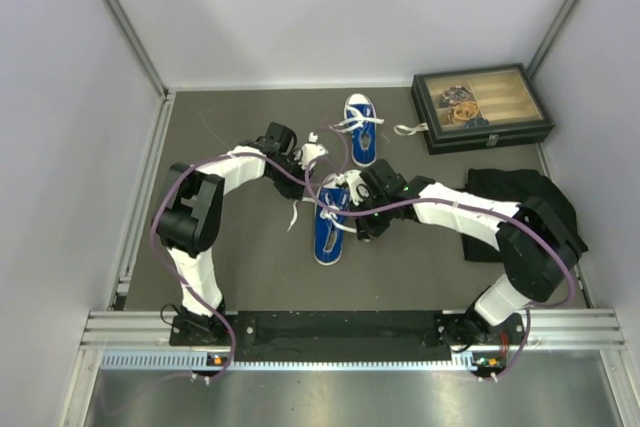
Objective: Tie the shoes
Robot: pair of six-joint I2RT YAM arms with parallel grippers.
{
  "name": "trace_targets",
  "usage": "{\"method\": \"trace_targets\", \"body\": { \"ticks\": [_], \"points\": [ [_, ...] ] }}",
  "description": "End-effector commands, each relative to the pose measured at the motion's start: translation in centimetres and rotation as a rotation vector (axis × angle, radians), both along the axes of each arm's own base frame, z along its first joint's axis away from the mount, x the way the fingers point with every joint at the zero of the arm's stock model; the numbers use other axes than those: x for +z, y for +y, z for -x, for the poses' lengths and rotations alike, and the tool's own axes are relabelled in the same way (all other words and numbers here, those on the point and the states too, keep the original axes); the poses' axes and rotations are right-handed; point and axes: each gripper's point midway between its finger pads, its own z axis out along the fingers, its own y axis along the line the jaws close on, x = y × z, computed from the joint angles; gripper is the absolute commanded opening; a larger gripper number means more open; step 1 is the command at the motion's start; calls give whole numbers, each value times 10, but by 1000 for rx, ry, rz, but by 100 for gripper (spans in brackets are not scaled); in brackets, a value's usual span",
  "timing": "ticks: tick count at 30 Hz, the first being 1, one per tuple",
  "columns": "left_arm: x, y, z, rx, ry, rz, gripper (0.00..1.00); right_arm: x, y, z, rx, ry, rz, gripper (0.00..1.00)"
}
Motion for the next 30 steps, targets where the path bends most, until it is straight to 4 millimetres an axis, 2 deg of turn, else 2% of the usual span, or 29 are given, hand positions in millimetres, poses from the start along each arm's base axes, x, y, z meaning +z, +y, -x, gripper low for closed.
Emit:
{"method": "trace_targets", "body": {
  "ticks": [1, 5, 8, 11, 14, 20, 23, 28, 30],
  "points": [
    [-21, 30, 15, 18, 67, -167, 0, 26, 15, -13, 4, -90, -73, 0],
    [-15, 56, 20, 68, 85, -147, 0, 25, 13, -15, -6, -94, -59, 0],
    [-7, 80, 16, 113, 70, -140, 0, 27, 11, -16, -17, -104, -58, 0],
    [2, 89, 13, 139, 55, -117, 0, 28, 10, -17, -26, -112, -53, 0],
    [10, 91, 8, 156, 27, -93, 0, 29, 6, -20, -49, -126, -46, 0],
    [8, 99, 2, 200, 38, -74, 0, 29, -14, -30, -148, -132, -28, 0],
    [9, 100, 0, 209, 40, -67, 0, 42, -25, -41, -221, -150, -64, 0],
    [12, 95, -3, 212, 46, -37, 0, 80, -36, -56, -290, -209, -154, 0],
    [12, 93, -3, 215, 51, -26, 0, 85, -44, -61, -310, -216, -152, 0]
  ]
}}
